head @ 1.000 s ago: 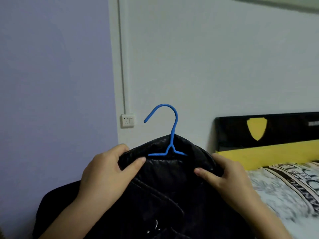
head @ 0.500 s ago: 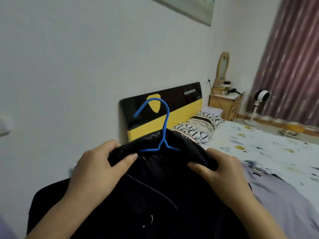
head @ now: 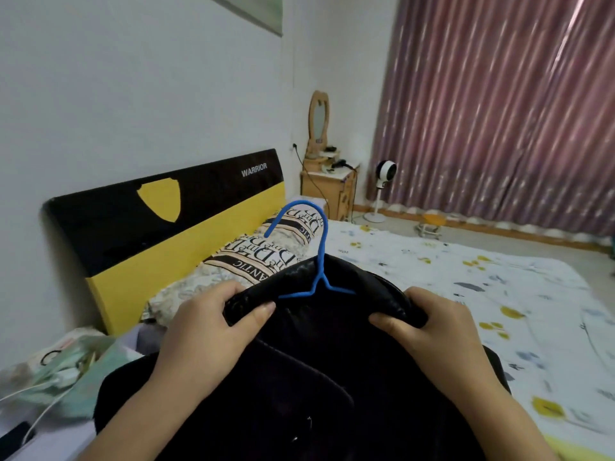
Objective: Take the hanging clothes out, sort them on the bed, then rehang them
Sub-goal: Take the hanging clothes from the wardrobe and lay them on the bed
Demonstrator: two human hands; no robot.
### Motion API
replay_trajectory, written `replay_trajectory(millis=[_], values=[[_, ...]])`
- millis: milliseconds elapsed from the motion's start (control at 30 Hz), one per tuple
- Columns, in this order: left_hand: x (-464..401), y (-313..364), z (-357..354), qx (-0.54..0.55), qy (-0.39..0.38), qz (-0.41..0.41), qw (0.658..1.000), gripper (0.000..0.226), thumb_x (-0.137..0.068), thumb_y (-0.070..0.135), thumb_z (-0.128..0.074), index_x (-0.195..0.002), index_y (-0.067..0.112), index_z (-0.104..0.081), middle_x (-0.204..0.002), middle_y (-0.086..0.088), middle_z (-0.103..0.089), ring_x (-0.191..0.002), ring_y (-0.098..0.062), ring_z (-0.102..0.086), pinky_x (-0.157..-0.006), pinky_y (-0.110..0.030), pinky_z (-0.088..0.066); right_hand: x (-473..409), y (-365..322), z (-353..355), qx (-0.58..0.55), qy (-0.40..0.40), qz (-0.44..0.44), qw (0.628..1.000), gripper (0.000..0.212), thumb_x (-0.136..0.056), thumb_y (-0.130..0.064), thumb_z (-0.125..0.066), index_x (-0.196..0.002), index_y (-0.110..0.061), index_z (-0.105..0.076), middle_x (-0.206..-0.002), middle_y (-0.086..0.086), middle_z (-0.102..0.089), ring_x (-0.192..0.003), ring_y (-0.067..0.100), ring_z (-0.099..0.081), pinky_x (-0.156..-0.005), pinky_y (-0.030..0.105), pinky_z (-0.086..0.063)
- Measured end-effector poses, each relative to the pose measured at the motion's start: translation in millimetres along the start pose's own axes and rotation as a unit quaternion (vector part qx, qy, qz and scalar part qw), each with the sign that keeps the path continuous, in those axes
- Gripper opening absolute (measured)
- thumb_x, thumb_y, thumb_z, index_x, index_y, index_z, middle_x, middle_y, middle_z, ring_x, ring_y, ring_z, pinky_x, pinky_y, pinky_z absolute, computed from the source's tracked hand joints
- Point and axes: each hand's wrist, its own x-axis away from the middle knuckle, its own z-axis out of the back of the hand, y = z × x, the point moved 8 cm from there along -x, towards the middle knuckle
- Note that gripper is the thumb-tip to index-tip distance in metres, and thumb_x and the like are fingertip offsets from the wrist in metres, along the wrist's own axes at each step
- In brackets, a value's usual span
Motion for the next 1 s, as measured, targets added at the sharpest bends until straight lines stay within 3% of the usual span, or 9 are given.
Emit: replay_trajectory(millis=[367,700,767,867,1000], values=[[-98,19,-143,0.029,-0.063,-0.013,0.998,0.021,-0.074,0.04,-0.07,-0.07,0.022,-0.06,-0.06,-0.004,-0.062,-0.059,-0.02,-0.059,-0.057,-0.037,-0.047,-86,113,20,0.038,0.04,-0.06,0.997,0.046,-0.066,-0.04,-0.076,-0.051,-0.019,-0.037,-0.044,-0.004,-0.037,-0.045,0.011,-0.035,-0.048,0.028,-0.024],[-251,-25,-228,0.03,-0.108,-0.037,0.993,0.024,-0.075,0.038,-0.071,-0.066,0.021,-0.056,-0.057,0.003,-0.057,-0.059,-0.015,-0.056,-0.053,-0.029,-0.038,-206,170,-53,0.07,0.028,-0.114,0.991,0.035,-0.074,-0.04,-0.07,-0.062,-0.015,-0.05,-0.055,0.0,-0.05,-0.058,0.019,-0.049,-0.054,0.034,-0.032],[-280,-40,-246,0.03,-0.129,-0.036,0.99,0.024,-0.075,0.039,-0.071,-0.069,0.021,-0.057,-0.06,0.002,-0.059,-0.061,-0.017,-0.057,-0.056,-0.03,-0.041,-229,181,-72,0.079,0.016,-0.13,0.988,0.034,-0.077,-0.039,-0.069,-0.064,-0.012,-0.053,-0.057,0.002,-0.053,-0.06,0.022,-0.052,-0.054,0.033,-0.032],[-322,-55,-267,0.024,-0.16,-0.055,0.985,0.024,-0.075,0.04,-0.071,-0.07,0.021,-0.057,-0.061,0.003,-0.057,-0.062,-0.016,-0.056,-0.056,-0.03,-0.039,-261,192,-91,0.084,0.064,-0.147,0.984,0.033,-0.077,-0.033,-0.072,-0.065,-0.007,-0.056,-0.057,0.007,-0.056,-0.059,0.025,-0.052,-0.052,0.032,-0.031],[-360,-83,-286,0.053,-0.26,-0.083,0.961,0.018,-0.08,0.047,-0.065,-0.081,0.032,-0.054,-0.076,0.012,-0.062,-0.075,0.0,-0.056,-0.063,-0.02,-0.039,-297,199,-116,0.079,0.109,-0.15,0.979,0.032,-0.075,-0.033,-0.073,-0.063,-0.007,-0.058,-0.055,0.006,-0.057,-0.058,0.027,-0.053,-0.055,0.038,-0.04]])
